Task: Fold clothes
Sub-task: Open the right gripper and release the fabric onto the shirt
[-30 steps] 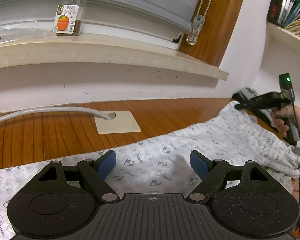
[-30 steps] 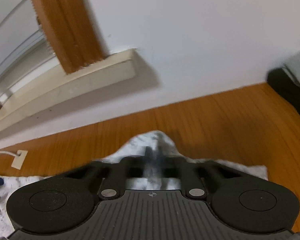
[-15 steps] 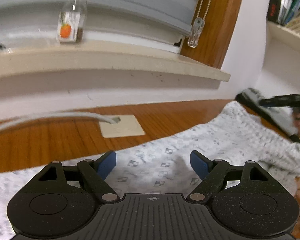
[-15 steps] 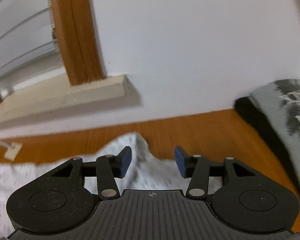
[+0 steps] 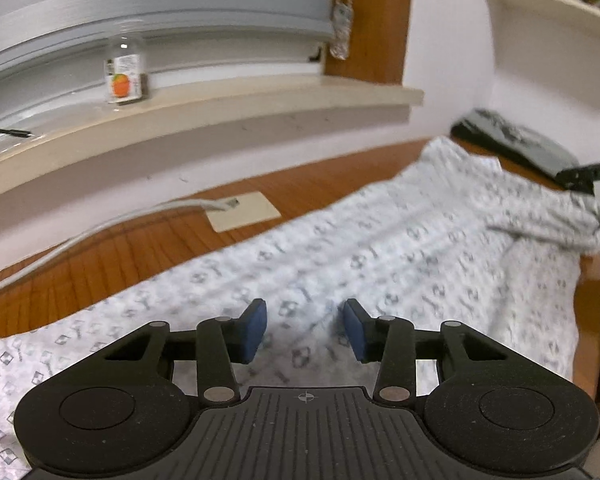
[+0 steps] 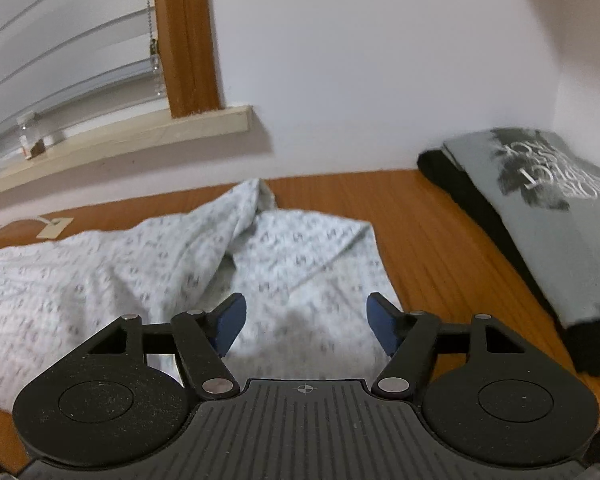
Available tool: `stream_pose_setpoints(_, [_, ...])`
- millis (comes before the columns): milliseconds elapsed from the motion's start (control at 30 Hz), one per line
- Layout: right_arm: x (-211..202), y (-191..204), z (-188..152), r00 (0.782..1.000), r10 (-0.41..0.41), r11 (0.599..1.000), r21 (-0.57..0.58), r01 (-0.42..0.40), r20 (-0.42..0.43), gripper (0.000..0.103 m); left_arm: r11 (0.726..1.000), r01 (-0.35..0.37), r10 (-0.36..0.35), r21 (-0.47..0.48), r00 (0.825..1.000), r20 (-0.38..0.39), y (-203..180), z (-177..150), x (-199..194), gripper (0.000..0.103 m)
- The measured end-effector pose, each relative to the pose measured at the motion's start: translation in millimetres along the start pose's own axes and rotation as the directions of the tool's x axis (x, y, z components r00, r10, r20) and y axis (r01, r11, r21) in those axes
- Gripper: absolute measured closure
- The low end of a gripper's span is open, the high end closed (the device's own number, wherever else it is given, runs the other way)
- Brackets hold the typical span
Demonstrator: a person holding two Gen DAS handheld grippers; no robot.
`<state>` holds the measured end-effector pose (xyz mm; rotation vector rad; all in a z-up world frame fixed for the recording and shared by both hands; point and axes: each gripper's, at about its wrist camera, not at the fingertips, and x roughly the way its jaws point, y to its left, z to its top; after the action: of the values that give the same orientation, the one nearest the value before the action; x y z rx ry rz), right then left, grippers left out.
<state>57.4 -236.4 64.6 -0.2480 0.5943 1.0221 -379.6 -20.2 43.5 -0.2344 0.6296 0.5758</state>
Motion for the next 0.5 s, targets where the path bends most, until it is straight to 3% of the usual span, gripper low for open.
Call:
stream_pose_setpoints(33, [-4,1,-3,1.000,0.004,1.000,-0.008,-0.004,-0.003,0.036,1.000,0.000,0.000,-0.002,1.000,0.000,0,-1,-1,0.085])
stream_pose_setpoints(67, [-8,3,-6,1.000,0.013,1.000,-0.012,-0.013,-0.005,0.036,1.000,-0.001,0.001,-0.012,1.000,0.003,1,-1,-3,0.085])
stream_pose_setpoints(233, [-19,12,-19,0.998,0.050,0.999,-0.019,-0.051,-0.027,0.036,0.999,-0.017,0.018,-0.039,1.000,0.023,0,1,-10,0.085])
stream_pose_setpoints(400, [-15,21,-24,0.996,0.058,0.998,-0.032,-0.060,-0.063,0.036,0.999,-0.001,0.003,-0.051,0.999,0.047,-9,4,-10,0.078])
stream_pose_setpoints(433, [-14,21,-24,0.996,0.052,0.998,-0.033,-0.055,-0.073,0.042,0.999,0.005,-0.002,-0.050,0.999,0.051,-11,4,-9,0.078])
stream_pose_setpoints(467, [-15,21,-24,0.994,0.068,0.997,-0.026,-0.071,-0.084,0.068,0.999,0.010,-0.008,-0.049,0.998,0.054,-14,4,-9,0.078])
stream_pose_setpoints(500, [-16,19,-23,0.990,0.100,0.995,-0.014,-0.102,-0.096,0.088,0.999,0.016,-0.013,-0.049,0.998,0.058,-16,4,-9,0.078])
